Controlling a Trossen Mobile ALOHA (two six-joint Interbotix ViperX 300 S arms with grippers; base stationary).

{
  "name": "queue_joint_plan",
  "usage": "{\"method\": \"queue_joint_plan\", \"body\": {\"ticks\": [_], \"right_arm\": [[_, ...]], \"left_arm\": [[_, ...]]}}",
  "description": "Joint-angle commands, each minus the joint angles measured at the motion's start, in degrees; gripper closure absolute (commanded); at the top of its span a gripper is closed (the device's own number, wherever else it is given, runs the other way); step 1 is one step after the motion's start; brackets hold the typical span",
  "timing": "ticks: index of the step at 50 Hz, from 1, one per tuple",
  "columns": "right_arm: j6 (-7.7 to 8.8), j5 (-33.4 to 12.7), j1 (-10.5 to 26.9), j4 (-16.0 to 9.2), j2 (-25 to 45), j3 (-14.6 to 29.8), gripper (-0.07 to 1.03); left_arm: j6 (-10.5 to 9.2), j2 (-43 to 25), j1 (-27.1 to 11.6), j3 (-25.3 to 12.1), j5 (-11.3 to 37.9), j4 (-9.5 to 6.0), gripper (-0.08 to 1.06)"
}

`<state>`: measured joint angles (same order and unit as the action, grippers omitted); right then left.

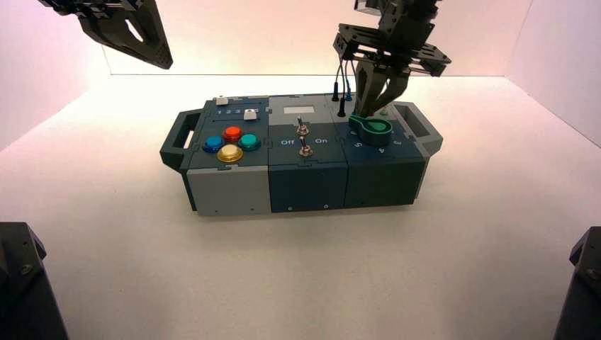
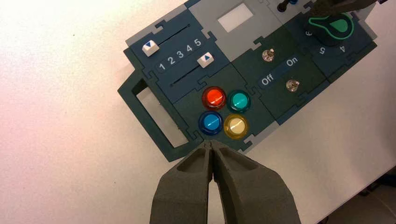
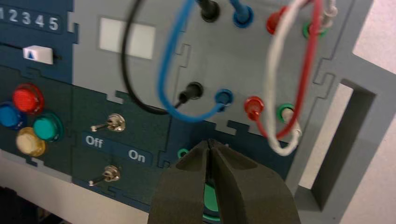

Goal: Turn the knob to position 6.

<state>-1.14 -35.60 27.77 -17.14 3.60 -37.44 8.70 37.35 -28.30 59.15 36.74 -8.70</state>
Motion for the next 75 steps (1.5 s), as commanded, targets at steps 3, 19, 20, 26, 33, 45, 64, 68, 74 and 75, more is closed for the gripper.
{"method": "queue_joint_plan", "body": {"ticks": [3,19,20,26,33,45,64,68,74,75], "right_arm": [[-0.09,-0.4,0.4,-0.3,-0.6,1.7,0.98],[-0.09,-0.5,0.5,-0.3,-0.4,1.5,0.98],[-0.09,-0.5,0.5,-0.3,-0.4,1.5,0.98],[-0.09,-0.7,0.7,-0.3,-0.2,1.5,0.98],[-0.09,-0.6,0.8,-0.3,-0.1,1.7,0.98],[-0.09,-0.6,0.4,0.2,-0.5,2.4,0.98],[-0.18,-5.4,0.1,1.8,-5.4,4.0,0.99],[-0.35,-7.6,-0.4,2.5,-7.8,3.7,0.99],[-0.44,-13.6,-0.5,2.8,-11.1,3.3,0.99],[-0.44,-14.8,-0.4,2.8,-11.7,3.1,0.99]], "left_arm": [[0.26,0.2,-0.1,-1.9,-0.4,0.00,1.01],[0.26,0.2,-0.1,-2.0,-0.4,0.00,1.01],[0.26,0.2,-0.2,-1.9,-0.4,0.00,1.01],[0.26,0.2,-0.2,-1.9,-0.4,0.00,1.01],[0.26,0.1,-0.2,-1.9,-0.4,0.00,1.01],[0.26,0.2,-0.2,-1.9,-0.4,0.00,1.01],[0.26,0.2,-0.2,-1.8,-0.4,0.00,1.01],[0.26,0.2,-0.2,-1.8,-0.4,0.00,1.01],[0.26,0.2,-0.2,-1.8,-0.4,0.00,1.01],[0.26,0.1,-0.2,-1.8,-0.4,0.09,1.01]]}}
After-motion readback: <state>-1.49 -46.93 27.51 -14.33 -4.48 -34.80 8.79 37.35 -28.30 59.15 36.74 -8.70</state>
